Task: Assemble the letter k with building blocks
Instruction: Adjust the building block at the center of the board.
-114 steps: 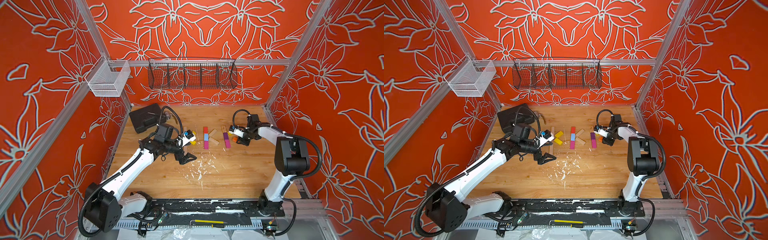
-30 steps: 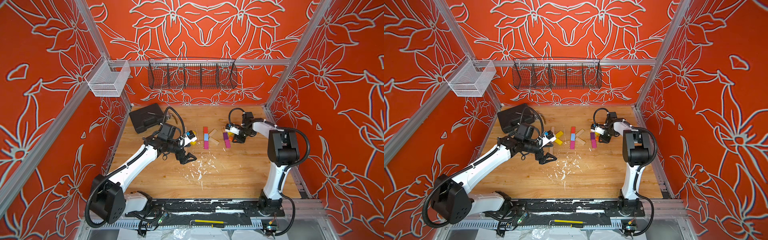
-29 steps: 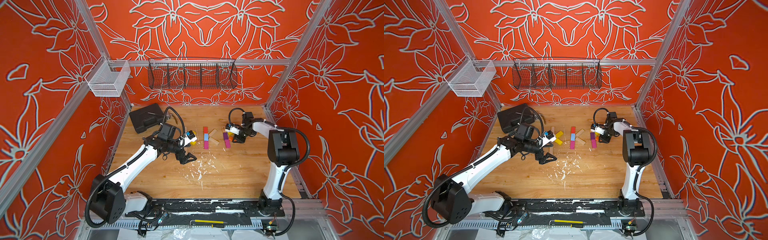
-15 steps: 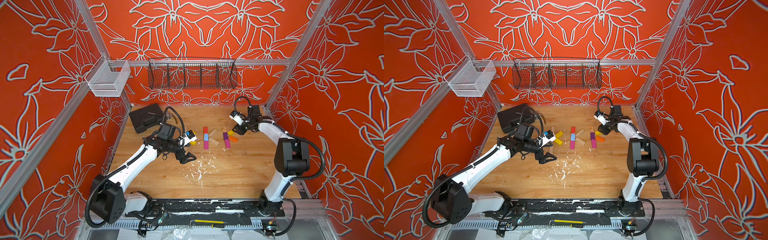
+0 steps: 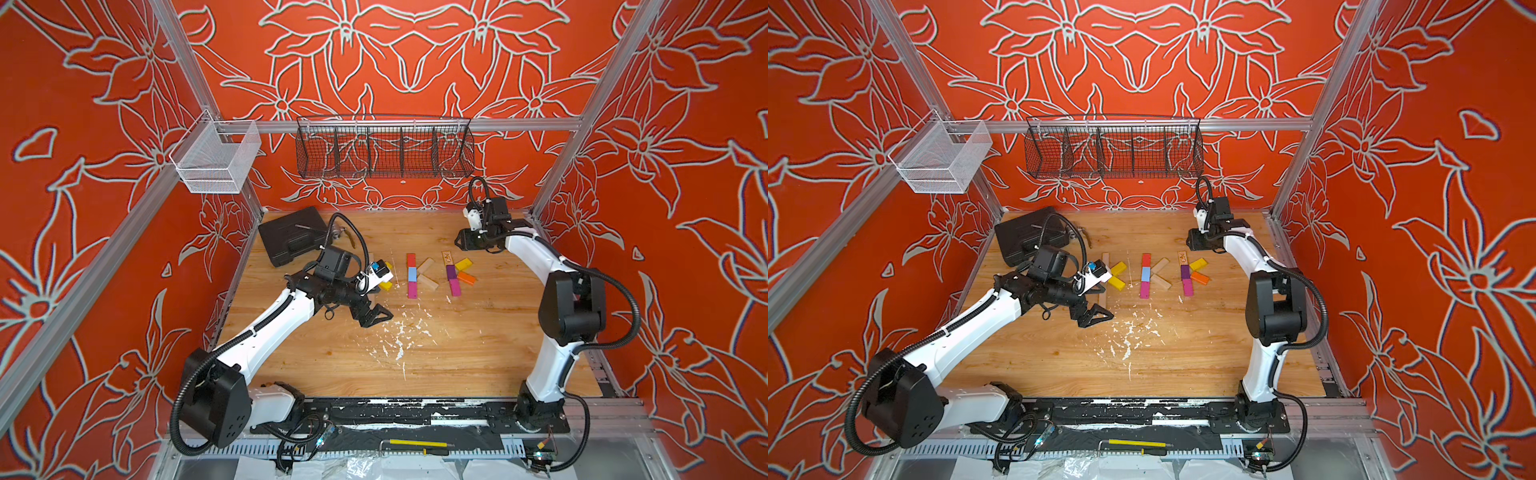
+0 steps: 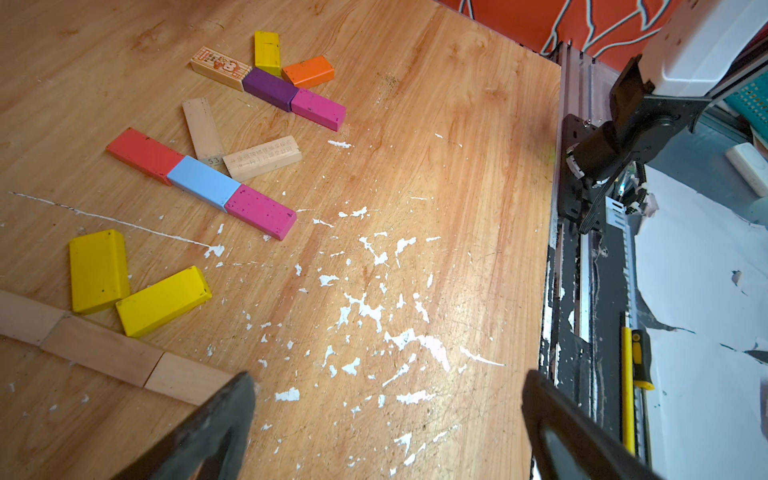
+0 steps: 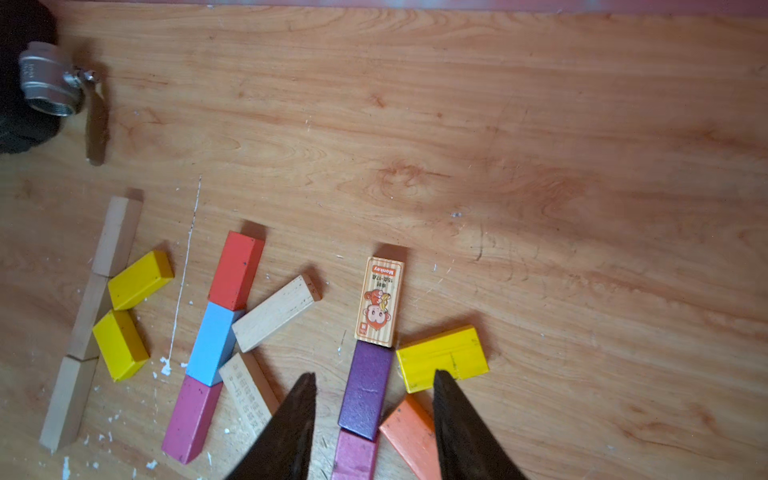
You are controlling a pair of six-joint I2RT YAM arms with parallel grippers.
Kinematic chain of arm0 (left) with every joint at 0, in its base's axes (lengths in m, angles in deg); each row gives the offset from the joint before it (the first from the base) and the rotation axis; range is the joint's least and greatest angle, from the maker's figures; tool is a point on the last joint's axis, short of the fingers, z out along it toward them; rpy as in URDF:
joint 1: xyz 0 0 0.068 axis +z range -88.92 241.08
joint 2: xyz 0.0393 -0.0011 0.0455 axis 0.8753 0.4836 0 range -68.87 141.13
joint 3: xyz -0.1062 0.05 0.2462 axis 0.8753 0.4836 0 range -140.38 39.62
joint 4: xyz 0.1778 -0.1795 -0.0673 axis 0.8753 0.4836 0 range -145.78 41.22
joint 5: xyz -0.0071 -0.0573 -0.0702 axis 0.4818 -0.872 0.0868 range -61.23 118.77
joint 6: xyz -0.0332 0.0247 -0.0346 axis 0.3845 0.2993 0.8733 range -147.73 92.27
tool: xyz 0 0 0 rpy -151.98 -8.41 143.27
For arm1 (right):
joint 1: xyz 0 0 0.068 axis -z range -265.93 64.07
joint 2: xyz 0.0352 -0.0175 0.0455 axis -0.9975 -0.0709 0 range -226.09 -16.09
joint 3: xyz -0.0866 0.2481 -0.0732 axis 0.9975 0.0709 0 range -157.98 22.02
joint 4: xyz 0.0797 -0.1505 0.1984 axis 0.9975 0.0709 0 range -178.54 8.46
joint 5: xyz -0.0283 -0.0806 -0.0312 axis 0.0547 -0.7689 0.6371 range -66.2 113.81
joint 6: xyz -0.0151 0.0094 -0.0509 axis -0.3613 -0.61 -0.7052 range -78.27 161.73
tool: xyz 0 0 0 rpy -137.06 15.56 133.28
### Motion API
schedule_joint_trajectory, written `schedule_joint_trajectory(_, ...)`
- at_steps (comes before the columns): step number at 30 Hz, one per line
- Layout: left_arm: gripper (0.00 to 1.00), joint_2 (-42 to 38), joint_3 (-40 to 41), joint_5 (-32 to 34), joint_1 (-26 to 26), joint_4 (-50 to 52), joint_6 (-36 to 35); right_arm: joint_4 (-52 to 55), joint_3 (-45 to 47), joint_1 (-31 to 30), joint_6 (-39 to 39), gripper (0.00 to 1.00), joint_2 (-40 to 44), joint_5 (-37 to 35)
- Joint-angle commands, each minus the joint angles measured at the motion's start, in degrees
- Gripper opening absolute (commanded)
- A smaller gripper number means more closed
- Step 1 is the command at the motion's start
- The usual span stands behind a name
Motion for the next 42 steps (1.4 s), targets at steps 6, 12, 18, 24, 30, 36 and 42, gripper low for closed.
schedule_joint_trajectory(6, 0.97, 0.36, -1.81, 0.3, 0.41, 0.77, 0.25, 6.44, -6.37, -3.52, 6.68, 0.48, -8.58, -7.39)
schedule_joint_trajectory(12, 0.97, 0.4, -2.06, 1.09, 0.42, 1.17, 0.4, 6.98, -8.87, -4.72, 7.11, 0.49, -12.27, -10.57)
schedule_joint_trajectory(18, 0.97, 0.62, -2.16, 1.01, 0.42, 1.21, 0.67, 6.72, -10.56, -5.0, 7.85, 0.48, -14.94, -10.61)
schedule_joint_trajectory(24, 0.97, 0.67, -2.24, 1.1, 0.42, 1.36, 0.63, 6.85, -12.16, -5.08, 8.57, 0.44, -17.42, -10.17)
schedule_joint_trajectory(30, 0.97, 0.9, -2.34, 1.16, 0.42, 1.38, 0.75, 6.67, -12.69, -5.12, 9.16, 0.4, -18.81, -9.56)
schedule_joint_trajectory(36, 0.97, 0.98, -2.4, 1.36, 0.51, 1.56, 0.73, 7.02, -13.04, -5.12, 9.57, 0.4, -19.46, -9.65)
schedule_joint_trajectory(42, 0.97, 1.05, -2.49, 1.27, 0.51, 1.56, 0.92, 7.12, -13.18, -5.16, 9.53, 0.38, -19.22, -9.65)
